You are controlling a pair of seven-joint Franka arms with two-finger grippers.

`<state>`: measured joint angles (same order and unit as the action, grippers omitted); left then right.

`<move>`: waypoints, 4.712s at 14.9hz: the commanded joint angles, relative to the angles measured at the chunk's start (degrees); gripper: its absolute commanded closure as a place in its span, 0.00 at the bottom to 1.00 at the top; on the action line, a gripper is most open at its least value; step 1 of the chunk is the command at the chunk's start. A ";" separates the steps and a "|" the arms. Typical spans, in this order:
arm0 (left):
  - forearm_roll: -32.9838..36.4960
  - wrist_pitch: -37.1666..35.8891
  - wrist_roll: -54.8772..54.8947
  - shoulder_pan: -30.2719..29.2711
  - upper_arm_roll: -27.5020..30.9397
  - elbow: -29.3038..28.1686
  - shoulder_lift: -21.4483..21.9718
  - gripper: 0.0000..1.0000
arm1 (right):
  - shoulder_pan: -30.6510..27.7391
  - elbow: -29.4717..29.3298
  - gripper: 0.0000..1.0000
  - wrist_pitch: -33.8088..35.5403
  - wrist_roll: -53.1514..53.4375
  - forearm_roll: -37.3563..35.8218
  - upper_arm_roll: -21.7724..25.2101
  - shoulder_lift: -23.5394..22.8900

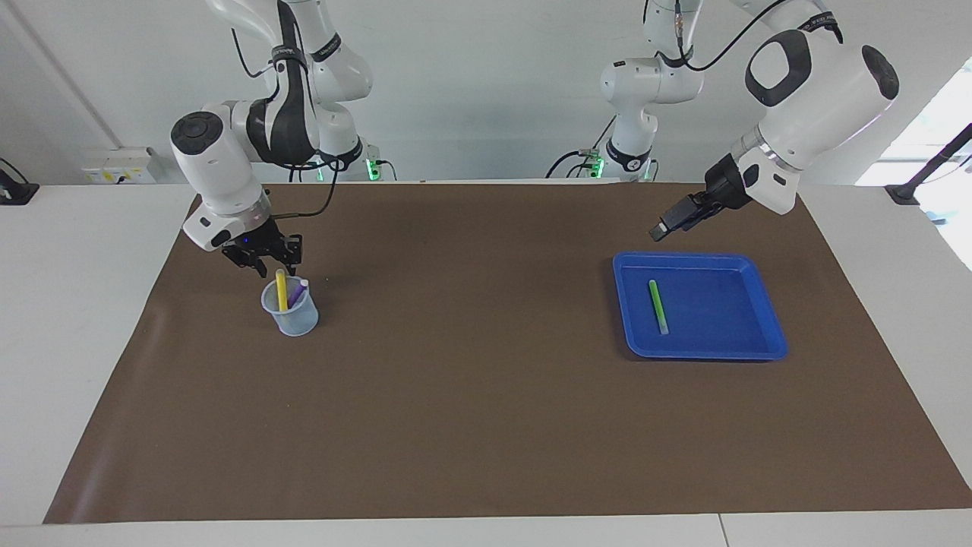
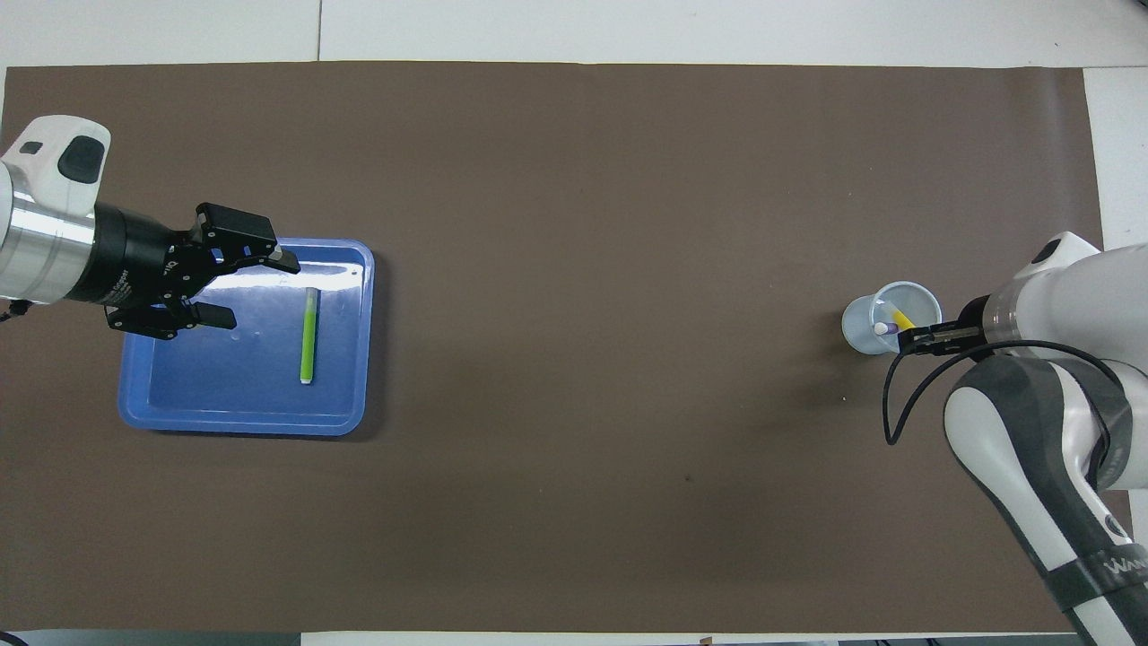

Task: Right arm passes pens to left for tray arrangement
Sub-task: 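Grasp the yellow pen in the cup with the right gripper and lift, then carry the yellow pen toward the left gripper while the left gripper approaches, then close the left gripper on the yellow pen and open the right gripper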

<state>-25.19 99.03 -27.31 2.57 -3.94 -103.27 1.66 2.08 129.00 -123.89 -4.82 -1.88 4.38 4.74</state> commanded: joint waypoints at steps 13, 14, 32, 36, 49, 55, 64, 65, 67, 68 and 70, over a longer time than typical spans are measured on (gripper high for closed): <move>-0.92 0.99 -0.37 -0.29 0.16 -2.47 2.12 0.00 | -0.15 -0.14 1.00 -0.93 -0.71 -0.84 -0.07 0.80; -0.92 0.99 -0.37 -0.29 0.16 -2.47 2.12 0.00 | -0.15 -1.11 1.00 0.30 -0.71 -0.84 0.01 0.88; -32.71 0.99 0.15 -8.90 0.16 -9.40 1.77 0.00 | -0.50 -23.45 1.00 32.32 8.65 31.11 -1.30 2.20; -40.79 0.90 0.94 -8.20 0.08 -13.79 1.68 0.00 | -0.24 -22.04 1.00 22.58 21.58 44.14 -8.92 2.29; -52.68 -2.79 8.59 -4.08 -0.28 -19.25 1.77 0.00 | 0.11 -22.74 1.00 -6.63 43.41 58.48 -34.60 -5.96; -54.43 -1.03 8.68 -2.31 -0.36 -23.63 3.96 0.00 | 1.52 -24.23 1.00 -6.81 45.24 58.40 -36.99 -7.38; -59.89 1.17 8.86 -2.48 -0.10 -29.10 6.87 0.15 | 1.61 -24.24 1.00 -6.90 47.10 57.61 -39.19 -7.29; -59.89 1.08 8.86 -2.57 -0.10 -29.01 6.87 0.17 | 1.61 -24.24 1.00 -6.90 47.10 57.61 -39.19 -7.29; -59.89 0.99 8.77 -2.57 -0.01 -29.10 6.95 0.26 | 1.61 -24.24 1.00 -6.90 47.10 57.61 -39.19 -7.29; -59.89 0.90 8.77 -2.66 -0.01 -28.92 6.87 0.31 | 1.61 -24.15 1.00 -6.90 47.10 57.52 -39.19 -7.29; -59.89 0.99 8.77 -2.57 -0.01 -28.92 6.87 0.43 | 2.04 -24.15 1.00 -6.90 47.10 57.34 -39.19 -7.20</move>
<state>-83.96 99.36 -18.97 -0.29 -4.33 -130.66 6.94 4.19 105.63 -130.34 41.15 55.32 -34.01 -1.94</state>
